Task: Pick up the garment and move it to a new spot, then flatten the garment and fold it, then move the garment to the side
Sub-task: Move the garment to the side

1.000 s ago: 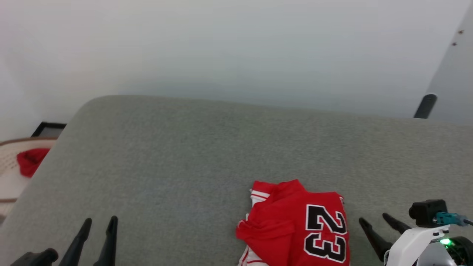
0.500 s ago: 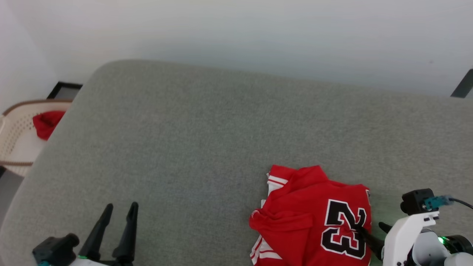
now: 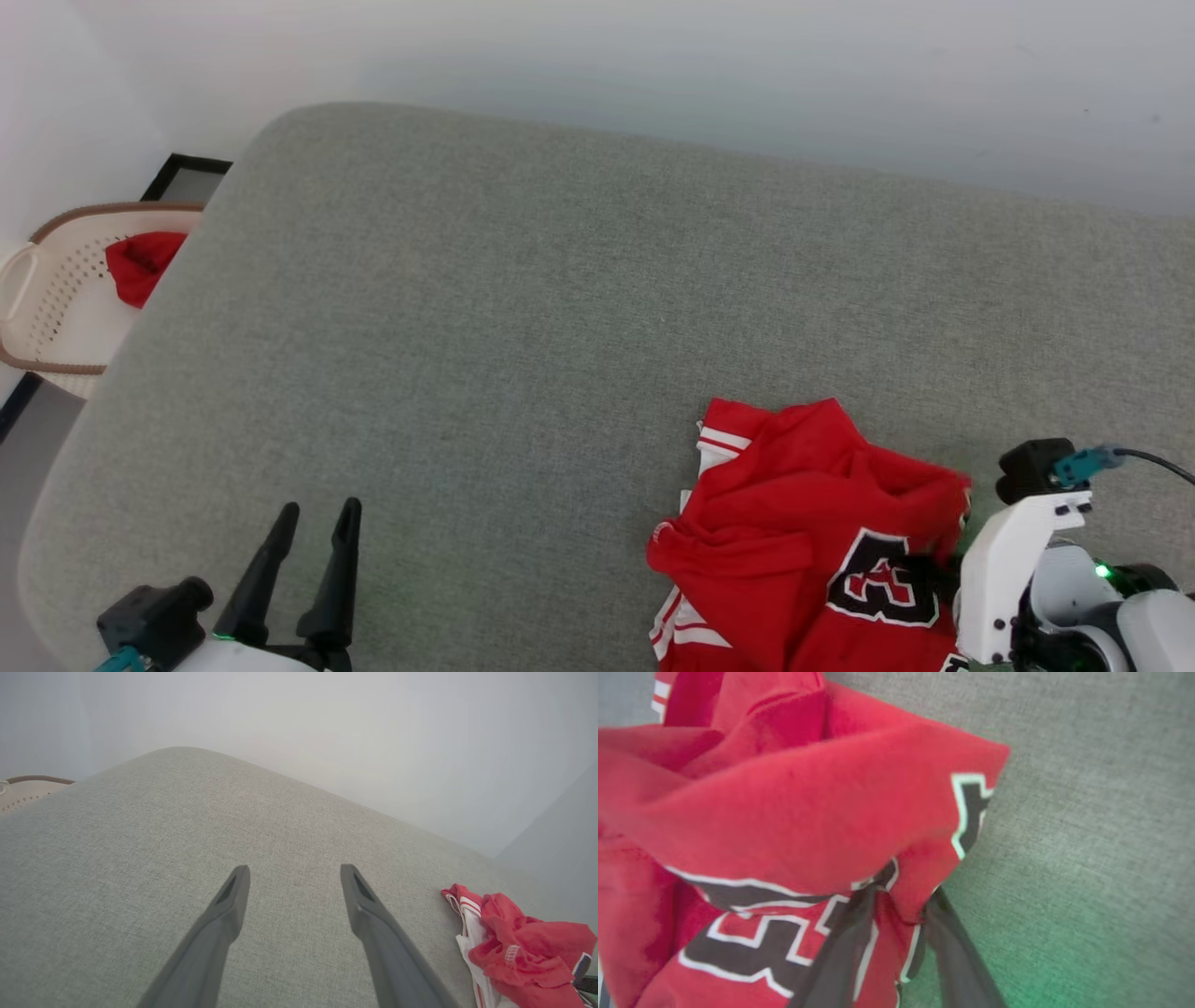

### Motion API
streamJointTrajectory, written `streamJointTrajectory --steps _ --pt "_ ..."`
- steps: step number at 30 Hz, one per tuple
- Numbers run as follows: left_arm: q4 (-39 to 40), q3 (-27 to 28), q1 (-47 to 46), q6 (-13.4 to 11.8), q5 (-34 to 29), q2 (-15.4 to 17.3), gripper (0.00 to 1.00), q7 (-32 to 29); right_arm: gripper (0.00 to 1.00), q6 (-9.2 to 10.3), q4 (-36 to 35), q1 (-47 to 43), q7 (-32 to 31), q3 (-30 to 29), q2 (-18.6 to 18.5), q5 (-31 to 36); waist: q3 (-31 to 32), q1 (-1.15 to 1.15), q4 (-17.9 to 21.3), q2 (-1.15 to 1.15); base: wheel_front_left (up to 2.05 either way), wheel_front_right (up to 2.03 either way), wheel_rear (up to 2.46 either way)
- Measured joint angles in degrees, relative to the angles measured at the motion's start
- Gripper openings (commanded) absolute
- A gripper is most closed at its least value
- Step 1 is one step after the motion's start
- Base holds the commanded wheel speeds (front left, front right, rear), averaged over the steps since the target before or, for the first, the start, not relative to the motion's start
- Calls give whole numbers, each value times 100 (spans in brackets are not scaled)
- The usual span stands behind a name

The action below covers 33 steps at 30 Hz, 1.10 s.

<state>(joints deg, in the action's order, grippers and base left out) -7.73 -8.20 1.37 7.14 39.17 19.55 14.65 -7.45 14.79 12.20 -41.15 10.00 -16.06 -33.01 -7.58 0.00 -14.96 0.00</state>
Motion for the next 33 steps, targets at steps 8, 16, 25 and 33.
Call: streamJointTrajectory --steps 8,16,25,33 --pt "-49 90 32 1 35 3 100 24 0 -1 -146 180 -163 250 -212 -224 112 0 64 0 0 0 0" --pt "-55 80 103 16 53 45 100 25 0 -1 -708 577 -386 409 -536 -225 346 0 241 0 0 0 0" --pt "-115 -18 153 16 62 89 100 26 0 -1 -1265 1067 -750 594 -809 -122 644 0 524 0 0 0 0" --pt "-111 -68 65 18 33 115 100 33 0 -2 -1411 1436 -904 586 -1160 -60 726 0 817 0 0 0 0"
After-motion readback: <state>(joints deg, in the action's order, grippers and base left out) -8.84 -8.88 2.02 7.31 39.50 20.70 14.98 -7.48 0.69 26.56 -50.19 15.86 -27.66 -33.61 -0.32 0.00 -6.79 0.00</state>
